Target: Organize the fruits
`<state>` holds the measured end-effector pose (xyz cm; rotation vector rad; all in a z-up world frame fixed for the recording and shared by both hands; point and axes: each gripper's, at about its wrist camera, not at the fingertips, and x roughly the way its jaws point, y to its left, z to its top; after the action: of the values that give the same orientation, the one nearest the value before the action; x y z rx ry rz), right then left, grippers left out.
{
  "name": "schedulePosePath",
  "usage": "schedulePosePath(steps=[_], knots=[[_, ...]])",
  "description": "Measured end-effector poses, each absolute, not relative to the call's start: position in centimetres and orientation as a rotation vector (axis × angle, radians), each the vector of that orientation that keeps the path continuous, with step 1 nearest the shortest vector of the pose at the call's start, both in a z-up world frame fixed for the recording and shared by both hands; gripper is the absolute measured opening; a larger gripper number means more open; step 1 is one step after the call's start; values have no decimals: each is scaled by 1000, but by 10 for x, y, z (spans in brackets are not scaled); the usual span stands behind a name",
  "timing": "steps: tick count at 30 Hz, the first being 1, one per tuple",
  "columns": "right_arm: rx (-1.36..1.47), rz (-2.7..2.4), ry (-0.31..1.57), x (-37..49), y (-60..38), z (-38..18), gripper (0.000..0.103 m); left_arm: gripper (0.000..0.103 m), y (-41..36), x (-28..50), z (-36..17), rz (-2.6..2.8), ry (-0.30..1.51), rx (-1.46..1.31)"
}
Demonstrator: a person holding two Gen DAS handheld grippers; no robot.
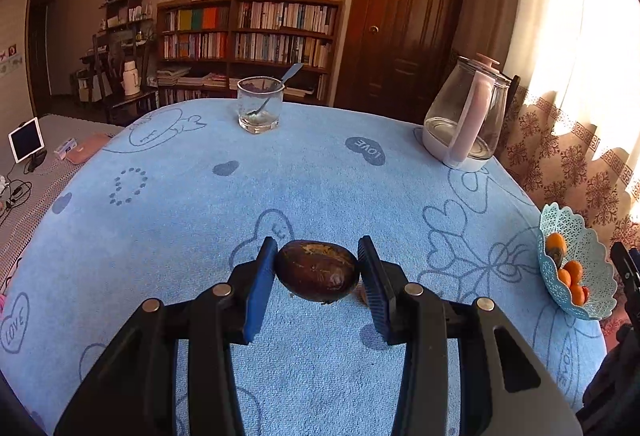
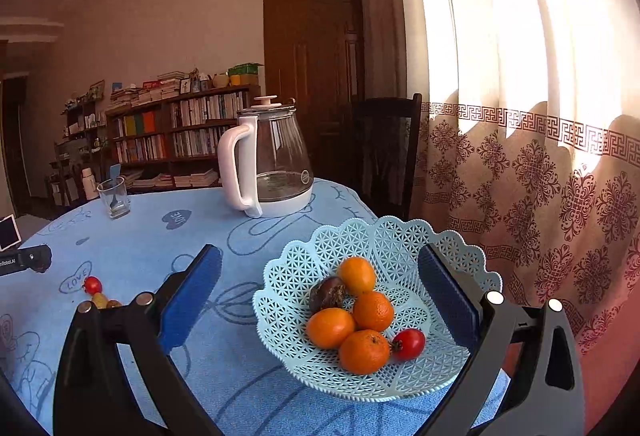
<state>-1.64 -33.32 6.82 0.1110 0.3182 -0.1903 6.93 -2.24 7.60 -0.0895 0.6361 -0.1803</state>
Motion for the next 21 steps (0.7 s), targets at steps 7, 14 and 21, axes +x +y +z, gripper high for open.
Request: schedulePosePath(steps=[7, 14, 21], knots=[[84, 106, 518, 25, -273, 49, 100, 42, -6, 67, 70, -161, 649, -124], [42, 259, 676, 61, -220, 26, 100, 42, 6, 60, 72, -158, 633, -139], [-18, 339, 721, 79, -180, 23, 89, 42, 12, 53, 74, -168, 616, -145]])
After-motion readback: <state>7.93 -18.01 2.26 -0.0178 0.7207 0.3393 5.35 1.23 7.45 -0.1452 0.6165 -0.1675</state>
